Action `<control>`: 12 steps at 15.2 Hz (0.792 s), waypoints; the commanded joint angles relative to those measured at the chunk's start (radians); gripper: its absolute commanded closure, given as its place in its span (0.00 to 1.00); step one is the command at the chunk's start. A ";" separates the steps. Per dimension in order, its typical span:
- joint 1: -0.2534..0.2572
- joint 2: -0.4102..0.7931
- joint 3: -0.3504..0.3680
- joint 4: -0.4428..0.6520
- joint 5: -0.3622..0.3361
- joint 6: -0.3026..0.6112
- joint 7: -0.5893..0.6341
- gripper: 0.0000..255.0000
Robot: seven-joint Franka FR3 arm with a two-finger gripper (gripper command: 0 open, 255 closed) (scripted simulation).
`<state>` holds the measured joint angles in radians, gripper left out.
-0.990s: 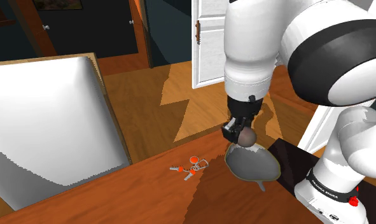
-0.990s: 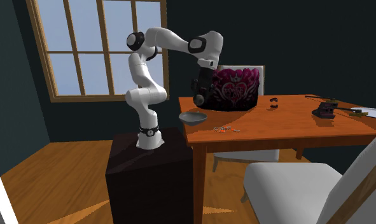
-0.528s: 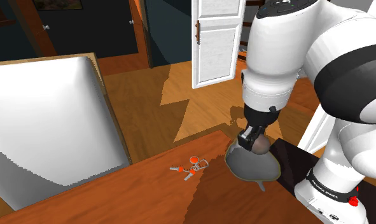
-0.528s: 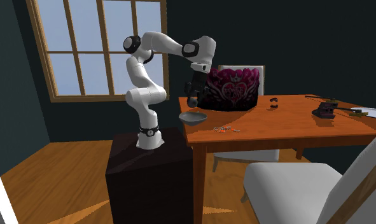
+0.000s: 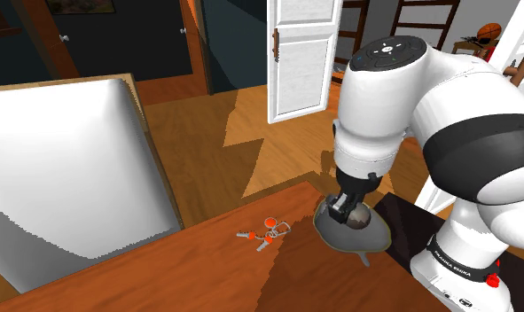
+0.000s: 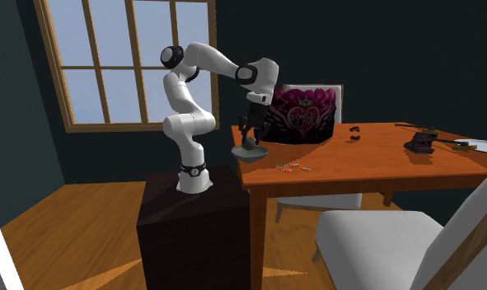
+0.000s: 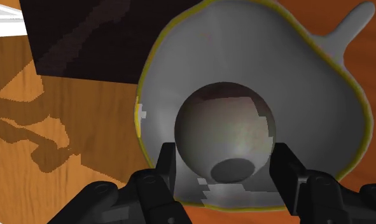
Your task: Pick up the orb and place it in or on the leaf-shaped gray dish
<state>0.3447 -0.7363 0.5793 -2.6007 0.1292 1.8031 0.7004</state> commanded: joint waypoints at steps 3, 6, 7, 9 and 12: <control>0.000 0.010 0.010 -0.017 0.004 0.027 0.007 1.00; 0.000 0.010 0.010 -0.017 0.004 0.027 0.007 1.00; 0.000 0.010 0.010 -0.017 0.004 0.027 0.007 1.00; 0.000 0.010 0.010 -0.017 0.004 0.027 0.007 1.00; 0.000 0.010 0.010 -0.017 0.004 0.027 0.007 0.00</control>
<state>0.3444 -0.7260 0.5896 -2.6178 0.1335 1.8305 0.7070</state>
